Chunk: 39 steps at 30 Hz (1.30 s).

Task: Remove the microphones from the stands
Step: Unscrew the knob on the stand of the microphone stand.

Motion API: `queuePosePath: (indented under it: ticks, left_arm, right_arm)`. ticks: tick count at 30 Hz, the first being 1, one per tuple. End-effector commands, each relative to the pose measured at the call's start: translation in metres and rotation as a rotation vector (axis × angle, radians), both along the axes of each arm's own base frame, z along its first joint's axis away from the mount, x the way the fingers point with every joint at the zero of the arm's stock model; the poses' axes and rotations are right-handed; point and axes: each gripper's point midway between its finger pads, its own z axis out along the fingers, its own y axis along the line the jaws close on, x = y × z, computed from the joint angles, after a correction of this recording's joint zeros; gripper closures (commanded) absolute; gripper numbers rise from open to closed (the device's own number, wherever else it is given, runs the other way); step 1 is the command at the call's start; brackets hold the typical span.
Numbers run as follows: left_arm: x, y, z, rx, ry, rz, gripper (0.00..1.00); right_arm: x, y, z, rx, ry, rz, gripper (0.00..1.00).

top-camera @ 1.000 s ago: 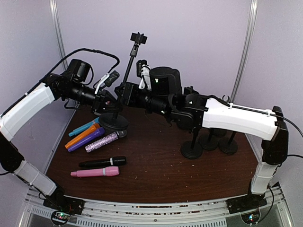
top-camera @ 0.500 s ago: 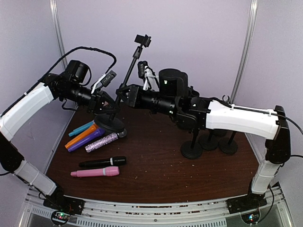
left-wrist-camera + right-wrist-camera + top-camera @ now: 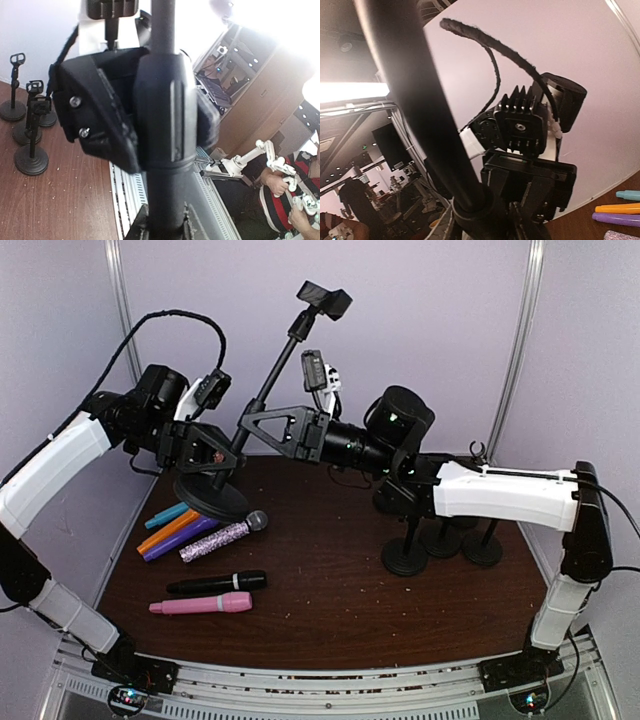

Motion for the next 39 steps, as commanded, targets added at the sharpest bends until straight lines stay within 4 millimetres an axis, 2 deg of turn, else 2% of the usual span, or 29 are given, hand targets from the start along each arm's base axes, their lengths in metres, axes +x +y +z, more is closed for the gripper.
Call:
queuePosePath:
  ticks: [1, 2, 4, 7, 9, 13, 17, 21, 25, 31, 34, 39]
  left_arm:
    - [-0.007, -0.004, 0.013, -0.083, -0.090, -0.053, 1.00]
    - [-0.002, -0.005, 0.010, -0.068, -0.105, -0.028, 1.00]
    - [0.009, -0.008, 0.005, -0.027, -0.152, 0.039, 1.00]
    - [0.036, -0.010, -0.008, 0.077, -0.260, 0.198, 1.00]
    - [0.054, -0.009, -0.017, 0.143, -0.315, 0.290, 1.00]
    - [0.070, -0.006, -0.023, 0.193, -0.371, 0.366, 1.00]
    - [0.079, -0.004, -0.025, 0.217, -0.396, 0.407, 1.00]
    - [0.080, -0.004, -0.025, 0.221, -0.401, 0.413, 1.00]
    - [0.081, -0.005, -0.023, 0.217, -0.396, 0.417, 1.00]
    - [0.081, -0.006, -0.020, 0.209, -0.394, 0.416, 1.00]
    - [0.080, -0.005, -0.019, 0.206, -0.391, 0.414, 1.00]
    - [0.078, -0.005, -0.022, 0.203, -0.384, 0.402, 1.00]
  right_arm:
    - [-0.040, -0.032, 0.063, 0.215, -0.067, 0.165, 0.54]
    - [-0.028, -0.028, 0.056, 0.187, -0.041, 0.101, 0.44]
    - [0.009, -0.019, 0.028, 0.048, 0.036, -0.118, 0.35]
    - [0.052, -0.033, -0.005, -0.103, 0.116, -0.429, 0.34]
    - [0.064, -0.041, -0.018, -0.163, 0.142, -0.545, 0.33]
    - [0.072, -0.044, -0.029, -0.263, 0.168, -0.660, 0.35]
    - [0.071, -0.034, -0.028, -0.276, 0.182, -0.666, 0.39]
    - [0.071, -0.022, -0.031, -0.280, 0.213, -0.637, 0.44]
    - [0.072, -0.012, -0.036, -0.265, 0.250, -0.609, 0.52]
    - [0.079, -0.004, -0.043, -0.268, 0.301, -0.628, 0.61]
    - [0.079, -0.003, -0.040, -0.263, 0.306, -0.633, 0.66]
    - [0.077, -0.015, -0.024, -0.204, 0.280, -0.656, 0.78]
